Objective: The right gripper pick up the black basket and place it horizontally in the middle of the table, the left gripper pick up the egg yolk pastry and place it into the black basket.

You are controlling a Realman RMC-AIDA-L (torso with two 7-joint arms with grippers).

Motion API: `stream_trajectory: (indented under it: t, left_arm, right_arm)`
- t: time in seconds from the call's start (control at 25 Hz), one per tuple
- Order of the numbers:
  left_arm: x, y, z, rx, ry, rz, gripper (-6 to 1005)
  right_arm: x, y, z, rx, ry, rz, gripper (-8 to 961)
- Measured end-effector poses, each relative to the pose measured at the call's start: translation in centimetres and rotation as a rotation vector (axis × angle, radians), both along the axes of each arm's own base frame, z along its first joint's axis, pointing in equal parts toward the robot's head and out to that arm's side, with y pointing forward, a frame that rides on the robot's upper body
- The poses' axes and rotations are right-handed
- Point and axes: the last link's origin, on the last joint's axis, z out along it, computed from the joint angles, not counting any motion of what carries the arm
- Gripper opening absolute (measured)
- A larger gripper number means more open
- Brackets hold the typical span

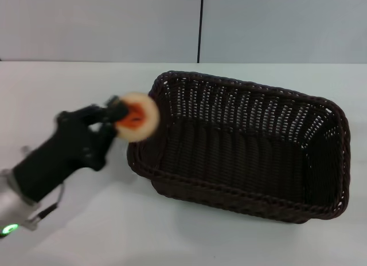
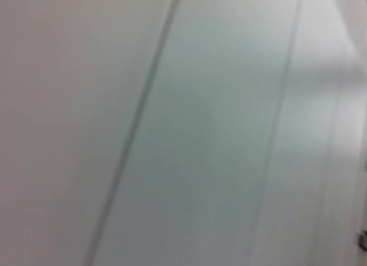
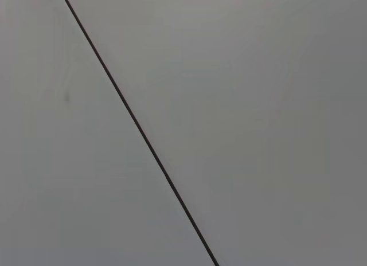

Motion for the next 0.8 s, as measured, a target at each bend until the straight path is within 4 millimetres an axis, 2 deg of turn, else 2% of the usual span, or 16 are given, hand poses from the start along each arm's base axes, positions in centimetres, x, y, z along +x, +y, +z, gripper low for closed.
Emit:
stream_trajectory:
  t: [0.16,0.36,0.56,0.72,0.76,0.8]
  left_arm:
    - [1.4,1.3,-2.2,-0.122,0.064,-0.046,44]
    - [1.5,1.5,-3.2,-0.151,0.075,-0.02,128]
    - [1.5,1.1,-2.6,-0.111,0.041,-0.022,212]
    - [1.4,1.1,-2.2,-0.092,0.025,-0.014,366]
    - [1.2,1.0,-1.7,-0.063,0.003,0.0,404]
    - [0.5,0.8,-0.3,0.029,-0.048,0.049,443]
  right_arm:
    - [0.1,-0.2,-0.2,-0.007,0.006,-0.006,300]
    - [0.1,-0.2,-0.5,-0.018,0.011,-0.003,300]
    - [-0.1,0.1,-0.5,-0.02,0.01,0.004,299]
    - [-0.2,0.2,-0.5,-0.019,0.009,0.006,299]
    - [-0.2,0.2,-0.4,-0.018,0.008,0.007,299]
    - [-0.2,0.2,-0.4,-0.018,0.008,0.007,299]
